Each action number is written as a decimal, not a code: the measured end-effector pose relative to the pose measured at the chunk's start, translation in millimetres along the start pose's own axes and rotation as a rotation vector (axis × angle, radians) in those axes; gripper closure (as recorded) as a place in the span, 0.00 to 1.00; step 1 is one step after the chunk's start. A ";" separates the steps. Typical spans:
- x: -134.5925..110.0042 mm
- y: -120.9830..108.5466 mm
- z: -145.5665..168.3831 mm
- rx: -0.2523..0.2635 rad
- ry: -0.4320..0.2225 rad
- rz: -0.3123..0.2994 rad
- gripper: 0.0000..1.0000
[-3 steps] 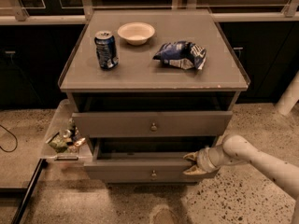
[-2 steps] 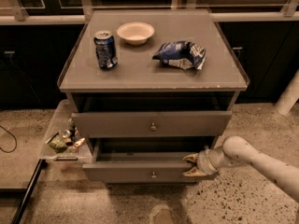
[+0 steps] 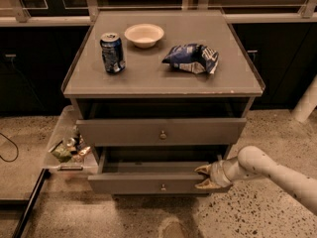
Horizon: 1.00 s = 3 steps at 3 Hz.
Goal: Open middle drawer
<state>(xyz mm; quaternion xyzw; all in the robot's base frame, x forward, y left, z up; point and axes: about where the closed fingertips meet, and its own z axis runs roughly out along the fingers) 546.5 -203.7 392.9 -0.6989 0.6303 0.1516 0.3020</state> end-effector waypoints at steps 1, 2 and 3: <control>0.1 0.0 0.0 0.000 0.000 0.000 0.57; 4.3 -1.4 -0.8 -0.009 -0.020 0.016 0.34; 4.7 2.5 -2.8 -0.009 -0.023 0.013 0.37</control>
Offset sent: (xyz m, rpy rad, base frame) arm 0.0063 -0.0140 -0.0006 0.0444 0.0367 -0.0136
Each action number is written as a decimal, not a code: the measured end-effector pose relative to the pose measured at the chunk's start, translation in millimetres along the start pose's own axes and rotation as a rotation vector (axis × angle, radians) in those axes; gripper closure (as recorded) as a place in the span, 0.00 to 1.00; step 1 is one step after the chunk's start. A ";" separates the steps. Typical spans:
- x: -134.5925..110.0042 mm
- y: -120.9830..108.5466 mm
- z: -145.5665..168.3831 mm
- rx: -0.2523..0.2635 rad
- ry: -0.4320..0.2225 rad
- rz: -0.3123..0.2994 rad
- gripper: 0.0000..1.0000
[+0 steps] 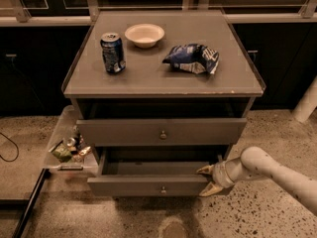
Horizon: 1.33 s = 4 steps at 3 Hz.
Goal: Open middle drawer
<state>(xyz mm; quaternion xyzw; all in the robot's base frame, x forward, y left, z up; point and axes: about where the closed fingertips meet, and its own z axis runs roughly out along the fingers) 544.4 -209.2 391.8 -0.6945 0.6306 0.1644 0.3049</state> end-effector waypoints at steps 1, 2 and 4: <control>-5.2 31.2 -7.6 -0.014 -0.005 -0.029 0.62; -6.6 51.0 -12.5 -0.016 -0.011 -0.038 0.85; -7.9 52.5 -13.5 -0.016 -0.011 -0.038 0.82</control>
Offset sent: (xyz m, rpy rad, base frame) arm -0.1293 -0.0208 0.0018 0.0153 -0.0296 0.0639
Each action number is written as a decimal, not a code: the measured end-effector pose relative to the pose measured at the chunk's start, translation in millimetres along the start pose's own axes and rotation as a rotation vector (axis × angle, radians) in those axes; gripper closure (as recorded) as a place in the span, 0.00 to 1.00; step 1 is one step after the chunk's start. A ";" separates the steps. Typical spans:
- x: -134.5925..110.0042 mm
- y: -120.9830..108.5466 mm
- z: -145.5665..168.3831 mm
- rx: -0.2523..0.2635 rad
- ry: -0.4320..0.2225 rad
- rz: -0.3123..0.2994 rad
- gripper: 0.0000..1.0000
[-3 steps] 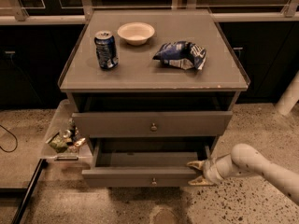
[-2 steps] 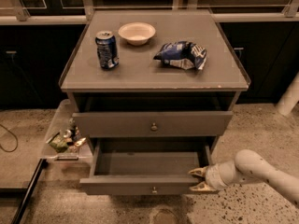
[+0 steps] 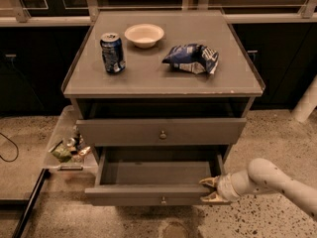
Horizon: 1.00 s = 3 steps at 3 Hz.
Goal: Open middle drawer
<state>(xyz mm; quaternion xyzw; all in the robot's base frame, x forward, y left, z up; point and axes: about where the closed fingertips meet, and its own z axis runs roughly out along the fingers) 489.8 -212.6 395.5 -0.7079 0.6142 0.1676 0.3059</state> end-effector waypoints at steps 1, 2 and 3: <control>-0.1 -0.1 0.1 0.000 0.000 0.000 0.57; -6.6 -8.3 2.9 -0.014 -0.021 0.001 0.34; -11.9 14.4 3.2 -0.049 -0.036 -0.028 0.38</control>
Offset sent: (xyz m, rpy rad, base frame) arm 0.0184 0.0119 0.0107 0.0361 0.0245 0.0192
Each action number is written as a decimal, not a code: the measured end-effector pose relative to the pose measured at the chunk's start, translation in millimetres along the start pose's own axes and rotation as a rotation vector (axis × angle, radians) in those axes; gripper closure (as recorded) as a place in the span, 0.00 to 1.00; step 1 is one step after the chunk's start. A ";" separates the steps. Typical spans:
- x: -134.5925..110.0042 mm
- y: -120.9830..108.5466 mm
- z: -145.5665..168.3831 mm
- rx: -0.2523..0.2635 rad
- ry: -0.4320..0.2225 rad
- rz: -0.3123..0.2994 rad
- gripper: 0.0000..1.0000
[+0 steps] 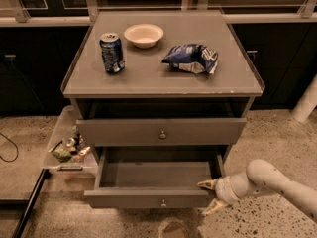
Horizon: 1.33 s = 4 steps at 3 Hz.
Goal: Open middle drawer
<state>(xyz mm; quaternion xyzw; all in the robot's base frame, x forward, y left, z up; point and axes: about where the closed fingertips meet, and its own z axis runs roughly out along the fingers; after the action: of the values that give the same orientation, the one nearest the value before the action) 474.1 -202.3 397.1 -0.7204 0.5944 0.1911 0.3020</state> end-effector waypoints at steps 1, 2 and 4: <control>-4.0 35.2 -6.5 -0.014 -0.016 -0.012 0.62; -5.8 49.0 -12.5 -0.013 -0.019 -0.019 0.85; -7.2 82.1 -19.4 -0.012 -0.033 -0.015 0.81</control>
Offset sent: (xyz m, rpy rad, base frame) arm -0.1180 -0.0331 0.0150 0.0202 -0.0221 0.0335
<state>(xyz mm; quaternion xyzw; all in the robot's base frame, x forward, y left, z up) 391.1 -218.9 399.0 -0.7234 0.5827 0.2042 0.3090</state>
